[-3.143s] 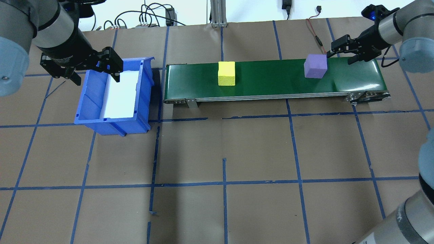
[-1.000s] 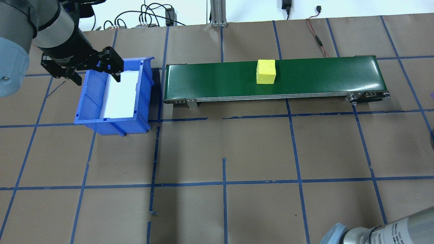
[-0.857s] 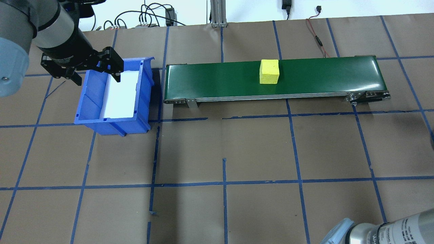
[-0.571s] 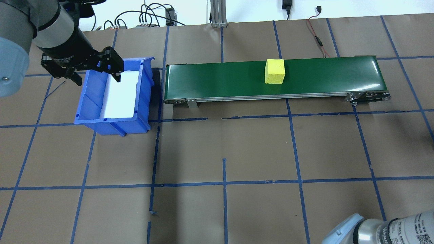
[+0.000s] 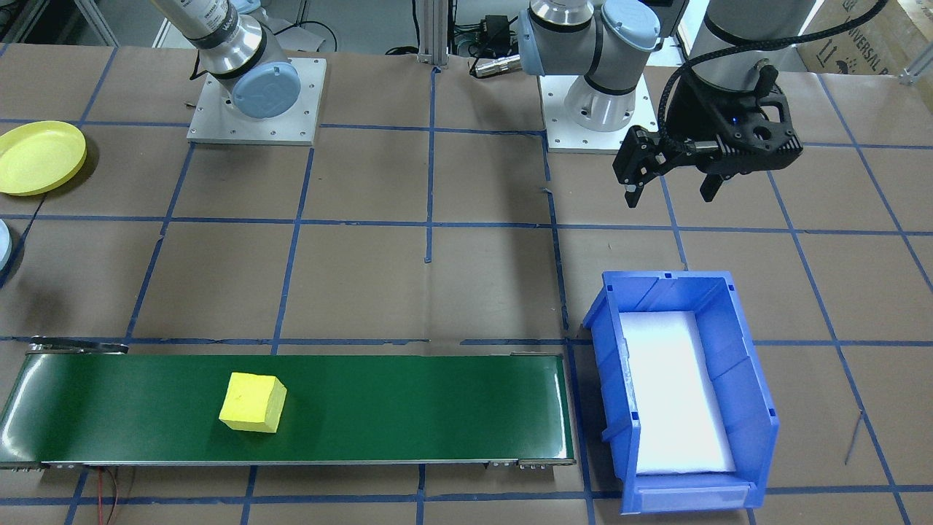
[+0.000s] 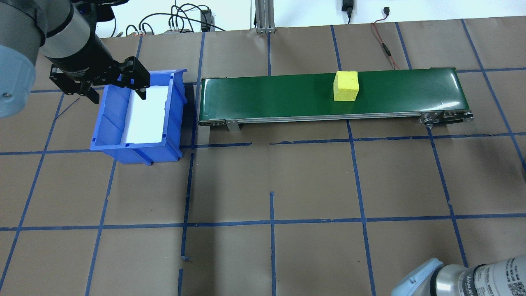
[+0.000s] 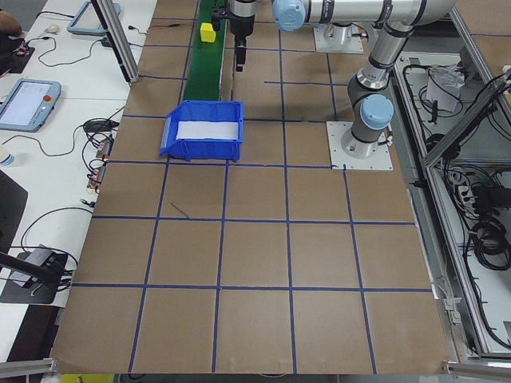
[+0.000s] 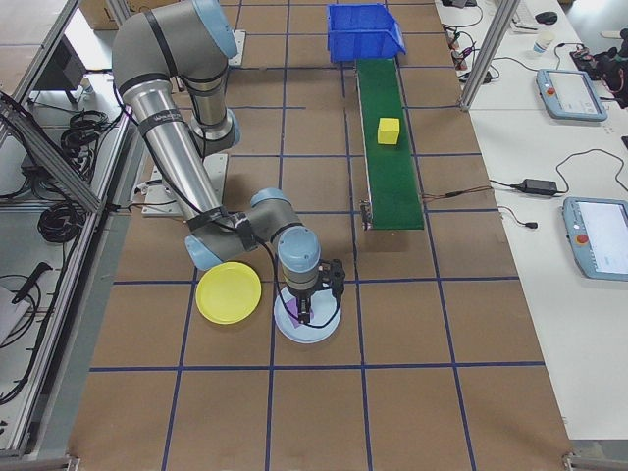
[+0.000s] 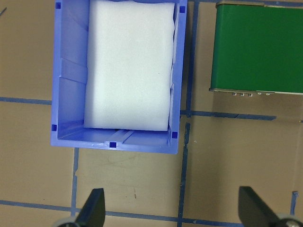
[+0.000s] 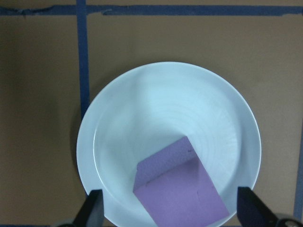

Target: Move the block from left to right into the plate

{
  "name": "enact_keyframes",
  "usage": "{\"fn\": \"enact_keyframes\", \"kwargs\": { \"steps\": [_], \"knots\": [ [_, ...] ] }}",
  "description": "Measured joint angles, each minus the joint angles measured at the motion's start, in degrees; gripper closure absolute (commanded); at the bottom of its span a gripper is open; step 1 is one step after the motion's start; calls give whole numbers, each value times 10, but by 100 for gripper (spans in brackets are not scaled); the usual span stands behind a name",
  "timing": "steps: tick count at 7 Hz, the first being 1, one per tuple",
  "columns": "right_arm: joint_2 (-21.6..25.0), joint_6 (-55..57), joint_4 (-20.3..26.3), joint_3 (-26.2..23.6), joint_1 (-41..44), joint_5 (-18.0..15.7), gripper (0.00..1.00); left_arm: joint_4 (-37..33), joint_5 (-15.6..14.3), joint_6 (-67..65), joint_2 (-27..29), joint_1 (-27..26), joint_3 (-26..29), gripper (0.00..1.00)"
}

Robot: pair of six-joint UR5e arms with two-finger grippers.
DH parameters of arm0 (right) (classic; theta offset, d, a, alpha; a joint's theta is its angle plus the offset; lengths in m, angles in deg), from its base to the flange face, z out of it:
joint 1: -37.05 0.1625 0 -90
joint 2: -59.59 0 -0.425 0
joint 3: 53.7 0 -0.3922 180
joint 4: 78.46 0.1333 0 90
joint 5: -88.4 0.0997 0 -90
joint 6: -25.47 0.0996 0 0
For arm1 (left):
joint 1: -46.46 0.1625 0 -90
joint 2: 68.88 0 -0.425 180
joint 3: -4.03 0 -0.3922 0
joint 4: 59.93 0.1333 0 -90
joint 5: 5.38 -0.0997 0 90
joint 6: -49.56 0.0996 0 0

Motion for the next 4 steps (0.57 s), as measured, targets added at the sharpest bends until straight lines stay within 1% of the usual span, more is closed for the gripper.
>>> {"fn": "enact_keyframes", "kwargs": {
  "steps": [1, 2, 4],
  "knots": [
    [8, 40, 3, 3, 30, 3, 0, 0, 0, 0, 0, 0, 0, 0],
    [14, 94, 4, 15, 79, 5, 0, 0, 0, 0, 0, 0, 0, 0],
    [12, 192, 8, 48, 168, 20, 0, 0, 0, 0, 0, -1, 0, 0]
  ]
}}
